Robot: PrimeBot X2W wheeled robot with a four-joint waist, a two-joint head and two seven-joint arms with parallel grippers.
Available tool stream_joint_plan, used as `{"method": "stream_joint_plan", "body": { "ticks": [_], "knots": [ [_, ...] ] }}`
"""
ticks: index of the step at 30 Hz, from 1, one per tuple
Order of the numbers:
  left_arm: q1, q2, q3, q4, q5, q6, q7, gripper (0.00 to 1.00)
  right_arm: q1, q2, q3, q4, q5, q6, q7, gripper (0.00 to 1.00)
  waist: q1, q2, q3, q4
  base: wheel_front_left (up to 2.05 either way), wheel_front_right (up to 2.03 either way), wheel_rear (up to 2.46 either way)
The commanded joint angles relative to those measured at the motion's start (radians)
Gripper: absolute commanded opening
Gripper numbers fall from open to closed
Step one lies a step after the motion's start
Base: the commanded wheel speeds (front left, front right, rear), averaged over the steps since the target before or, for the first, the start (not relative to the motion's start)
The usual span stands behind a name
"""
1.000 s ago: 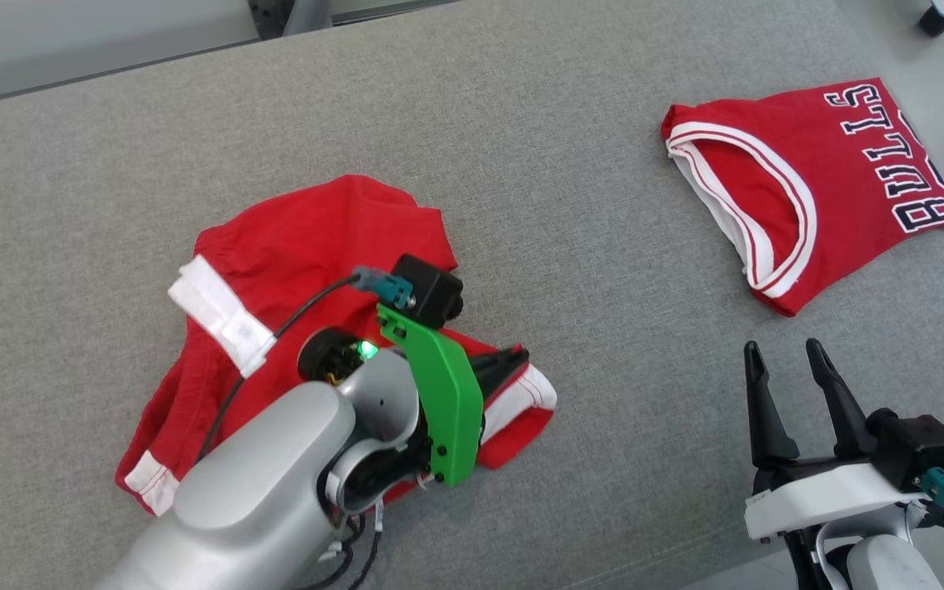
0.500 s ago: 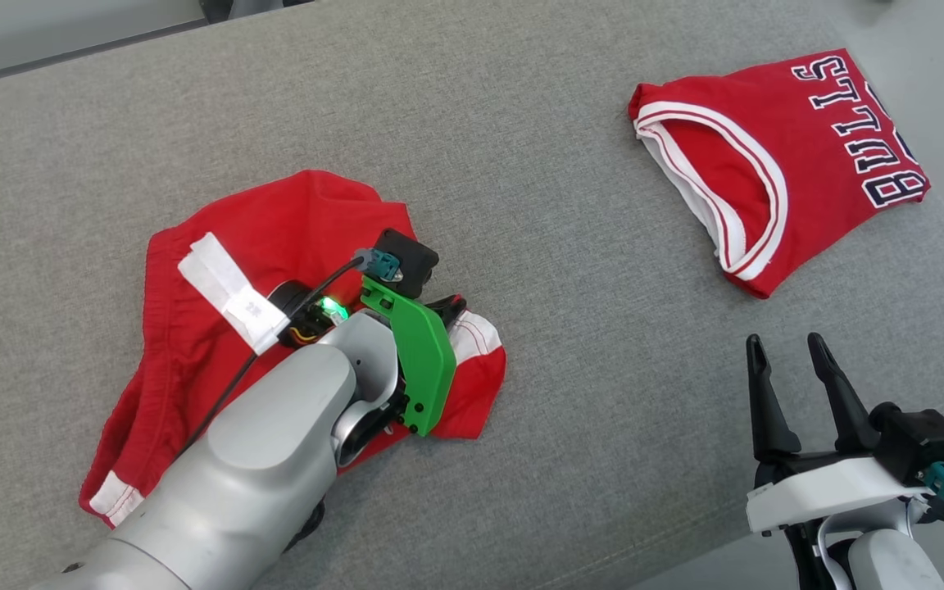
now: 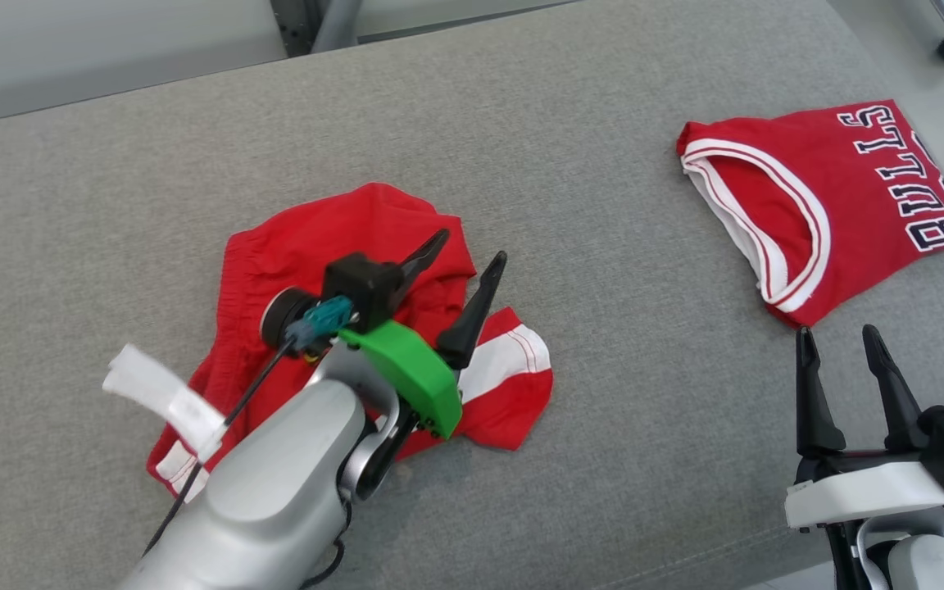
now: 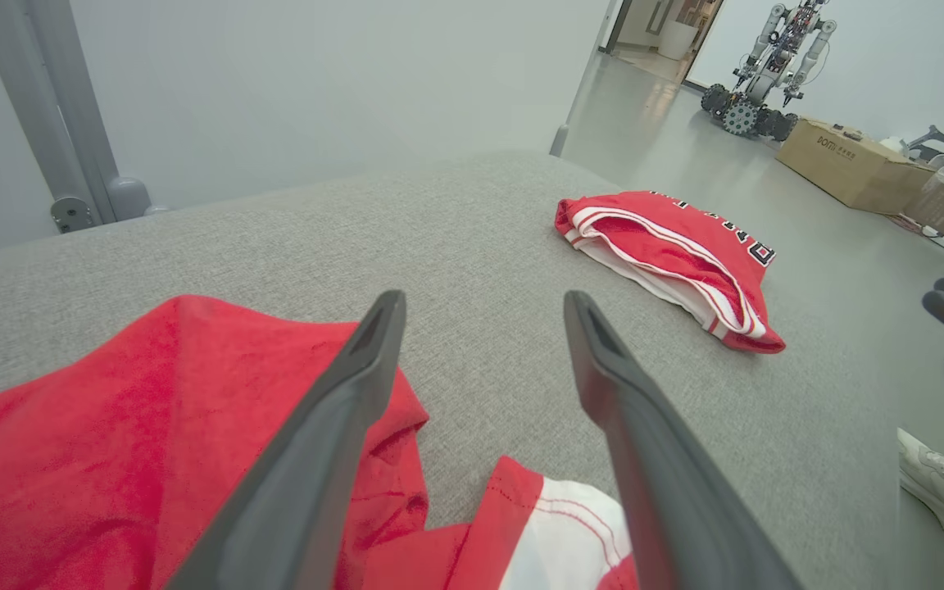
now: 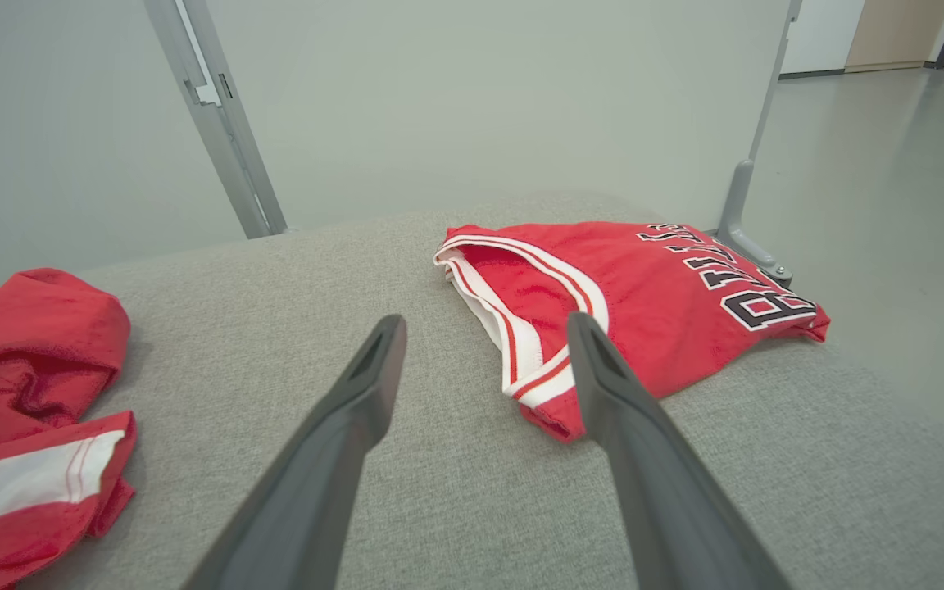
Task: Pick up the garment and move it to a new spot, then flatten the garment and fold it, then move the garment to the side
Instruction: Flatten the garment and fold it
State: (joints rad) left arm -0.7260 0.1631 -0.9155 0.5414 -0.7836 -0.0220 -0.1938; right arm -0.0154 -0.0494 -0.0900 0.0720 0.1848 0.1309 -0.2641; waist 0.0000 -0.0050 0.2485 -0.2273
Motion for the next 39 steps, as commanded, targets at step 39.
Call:
{"method": "stream_joint_plan", "body": {
  "ticks": [39],
  "knots": [
    [0.877,-0.087,0.870,-0.360,0.533,-0.105,-0.071,1.00,0.134,-0.033,-0.029,0.060,-0.050,0.000,0.000,1.00,0.0000,0.0050,-0.207,0.323,0.00,0.00,0.00]
  ]
}}
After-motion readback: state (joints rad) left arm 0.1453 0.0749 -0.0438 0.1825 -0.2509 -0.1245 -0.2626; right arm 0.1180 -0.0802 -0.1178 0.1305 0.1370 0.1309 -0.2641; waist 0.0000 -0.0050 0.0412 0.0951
